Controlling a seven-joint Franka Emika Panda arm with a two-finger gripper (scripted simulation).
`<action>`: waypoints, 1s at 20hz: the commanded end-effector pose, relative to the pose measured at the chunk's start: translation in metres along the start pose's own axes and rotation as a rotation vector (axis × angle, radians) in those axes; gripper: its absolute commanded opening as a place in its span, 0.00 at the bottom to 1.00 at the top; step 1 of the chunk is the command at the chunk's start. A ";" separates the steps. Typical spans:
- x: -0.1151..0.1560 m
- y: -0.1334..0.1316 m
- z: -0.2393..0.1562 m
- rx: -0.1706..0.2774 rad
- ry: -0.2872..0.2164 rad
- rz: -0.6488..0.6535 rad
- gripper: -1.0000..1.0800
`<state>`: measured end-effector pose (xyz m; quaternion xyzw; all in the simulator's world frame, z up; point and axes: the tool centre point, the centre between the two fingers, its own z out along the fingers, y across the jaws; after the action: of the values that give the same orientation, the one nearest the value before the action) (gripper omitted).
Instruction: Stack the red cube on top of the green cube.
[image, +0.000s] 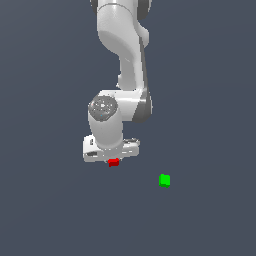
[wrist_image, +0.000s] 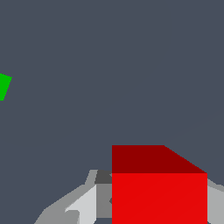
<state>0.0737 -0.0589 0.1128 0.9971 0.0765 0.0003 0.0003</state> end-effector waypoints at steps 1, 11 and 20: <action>0.007 -0.018 0.004 0.000 0.000 -0.002 0.00; 0.045 -0.112 0.028 0.001 0.000 -0.001 0.00; 0.076 -0.181 0.045 0.001 0.000 -0.001 0.00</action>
<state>0.1182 0.1229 0.0692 0.9969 0.0783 -0.0004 -0.0004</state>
